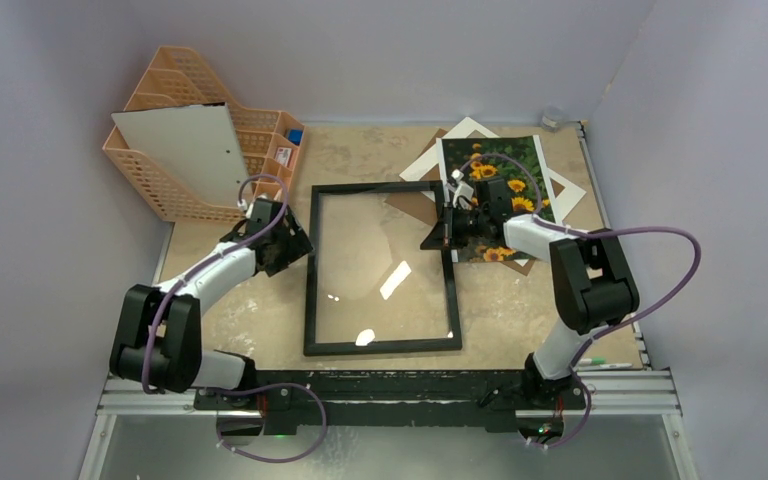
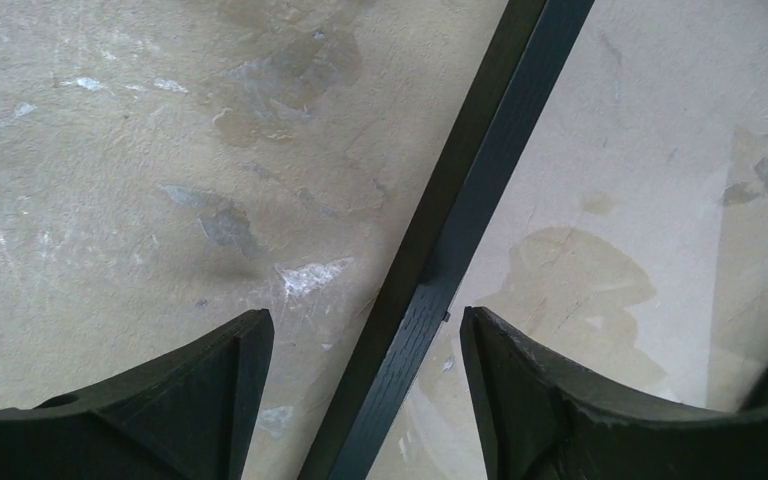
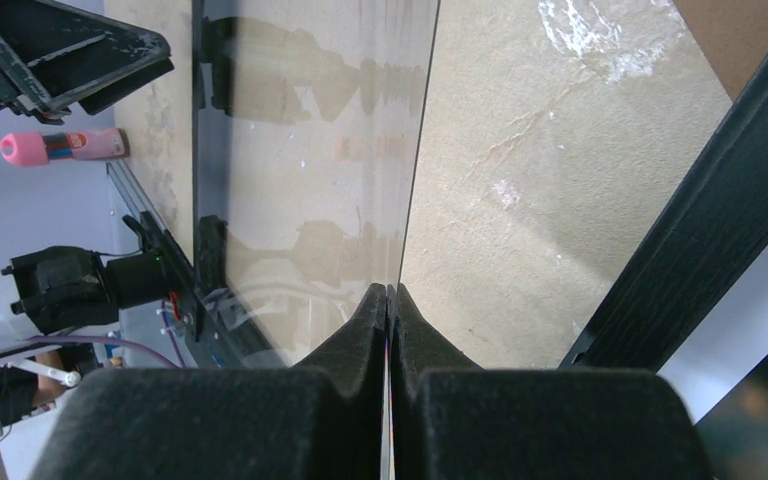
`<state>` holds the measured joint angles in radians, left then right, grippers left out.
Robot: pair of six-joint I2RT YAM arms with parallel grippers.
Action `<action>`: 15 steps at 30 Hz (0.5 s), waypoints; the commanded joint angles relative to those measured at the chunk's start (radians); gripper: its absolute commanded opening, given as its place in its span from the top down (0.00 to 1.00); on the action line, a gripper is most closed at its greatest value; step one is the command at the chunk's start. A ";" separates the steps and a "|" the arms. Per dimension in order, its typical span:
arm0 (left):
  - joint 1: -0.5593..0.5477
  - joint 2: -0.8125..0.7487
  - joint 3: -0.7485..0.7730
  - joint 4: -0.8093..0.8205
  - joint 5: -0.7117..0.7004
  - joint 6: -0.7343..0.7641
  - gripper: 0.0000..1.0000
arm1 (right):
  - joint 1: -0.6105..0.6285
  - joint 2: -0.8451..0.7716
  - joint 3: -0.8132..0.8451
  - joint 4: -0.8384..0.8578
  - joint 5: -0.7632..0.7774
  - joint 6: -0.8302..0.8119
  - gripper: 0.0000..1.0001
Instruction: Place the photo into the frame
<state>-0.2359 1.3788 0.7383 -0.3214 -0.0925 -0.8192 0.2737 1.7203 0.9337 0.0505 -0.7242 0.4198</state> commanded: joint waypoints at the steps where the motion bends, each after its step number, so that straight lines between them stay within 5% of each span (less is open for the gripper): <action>1: 0.000 0.013 -0.003 0.047 0.020 0.015 0.29 | -0.002 -0.062 0.014 0.039 -0.034 -0.019 1.00; 15: 0.001 0.035 -0.006 0.058 0.025 0.018 0.29 | -0.002 -0.076 -0.014 0.081 -0.072 0.019 1.00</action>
<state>-0.2359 1.4097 0.7380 -0.2993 -0.0742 -0.8181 0.2737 1.6798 0.9253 0.0898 -0.7692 0.4290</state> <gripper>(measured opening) 0.714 0.004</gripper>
